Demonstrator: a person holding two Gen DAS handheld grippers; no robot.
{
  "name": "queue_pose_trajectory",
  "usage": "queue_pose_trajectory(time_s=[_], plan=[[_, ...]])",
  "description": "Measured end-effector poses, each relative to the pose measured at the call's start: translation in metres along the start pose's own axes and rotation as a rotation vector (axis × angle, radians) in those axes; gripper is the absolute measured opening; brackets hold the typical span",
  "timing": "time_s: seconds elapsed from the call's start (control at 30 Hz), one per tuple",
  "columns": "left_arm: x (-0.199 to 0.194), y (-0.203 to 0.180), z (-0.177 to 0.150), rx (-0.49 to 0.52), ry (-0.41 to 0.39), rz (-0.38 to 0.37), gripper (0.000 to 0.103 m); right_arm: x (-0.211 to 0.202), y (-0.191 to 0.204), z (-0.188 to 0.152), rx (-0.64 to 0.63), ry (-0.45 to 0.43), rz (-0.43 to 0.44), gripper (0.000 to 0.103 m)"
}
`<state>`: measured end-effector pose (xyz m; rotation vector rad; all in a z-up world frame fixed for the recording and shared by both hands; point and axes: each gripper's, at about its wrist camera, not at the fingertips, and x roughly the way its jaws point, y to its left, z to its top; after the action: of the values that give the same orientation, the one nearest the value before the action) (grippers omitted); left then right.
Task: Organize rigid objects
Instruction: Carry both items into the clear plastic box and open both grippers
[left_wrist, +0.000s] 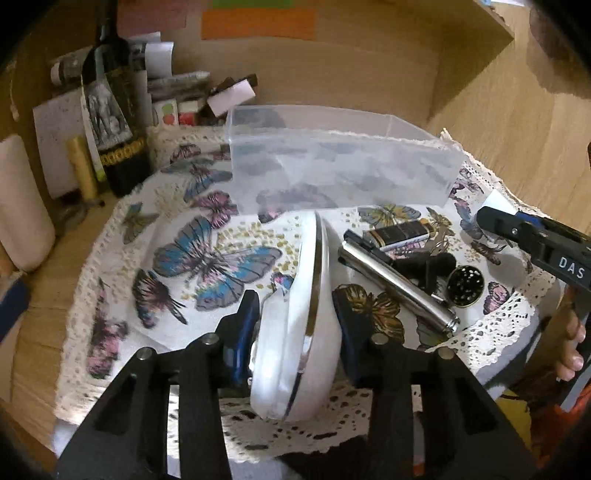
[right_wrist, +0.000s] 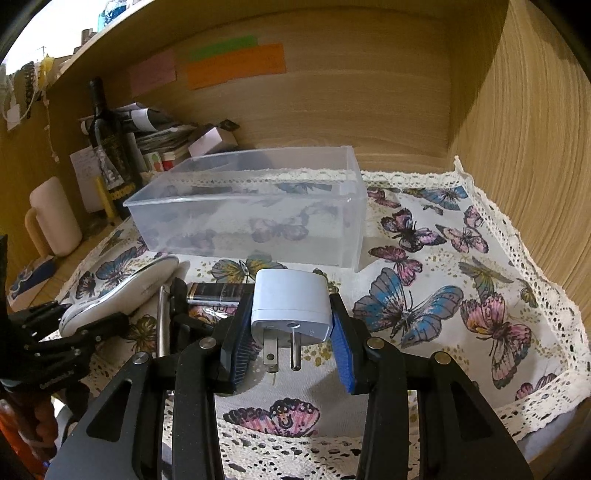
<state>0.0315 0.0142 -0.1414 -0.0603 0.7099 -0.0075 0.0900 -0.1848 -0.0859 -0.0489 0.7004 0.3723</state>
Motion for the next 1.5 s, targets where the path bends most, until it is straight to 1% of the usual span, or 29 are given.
queue_pose_trajectory(time_s=[0.23, 0.33, 0.43, 0.7, 0.93, 1.07, 1.17, 1.3, 1.4, 1.5], plan=[[-0.032, -0.003, 0.027, 0.065, -0.075, -0.013, 0.037, -0.01, 0.0, 0.014, -0.003, -0.044, 0.001, 0.036], [-0.041, -0.006, 0.04, 0.087, -0.092, -0.031, 0.037, -0.016, 0.002, 0.023, -0.011, -0.072, -0.005, 0.036], [-0.047, -0.008, 0.054, 0.1, -0.122, -0.032, 0.037, -0.023, 0.003, 0.034, -0.02, -0.105, -0.008, 0.036], [-0.049, 0.0, 0.09, 0.063, -0.154, -0.072, 0.036, -0.029, 0.003, 0.065, -0.042, -0.163, -0.012, 0.036], [-0.064, 0.014, 0.136, 0.025, -0.201, -0.106, 0.036, -0.026, 0.001, 0.093, -0.056, -0.202, -0.013, 0.036], [-0.068, 0.02, 0.161, 0.017, -0.254, -0.079, 0.036, -0.019, 0.0, 0.11, -0.06, -0.212, -0.002, 0.036], [-0.059, 0.025, 0.179, 0.008, -0.274, -0.058, 0.036, -0.011, 0.0, 0.121, -0.062, -0.211, 0.001, 0.036], [-0.032, 0.027, 0.194, 0.022, -0.272, -0.017, 0.036, 0.004, 0.001, 0.129, -0.067, -0.195, 0.0, 0.036], [-0.009, 0.027, 0.199, 0.036, -0.245, 0.007, 0.036, 0.018, 0.001, 0.132, -0.075, -0.169, -0.004, 0.036], [0.022, 0.025, 0.2, 0.059, -0.191, 0.023, 0.036, 0.035, 0.0, 0.134, -0.08, -0.132, -0.009, 0.036]])
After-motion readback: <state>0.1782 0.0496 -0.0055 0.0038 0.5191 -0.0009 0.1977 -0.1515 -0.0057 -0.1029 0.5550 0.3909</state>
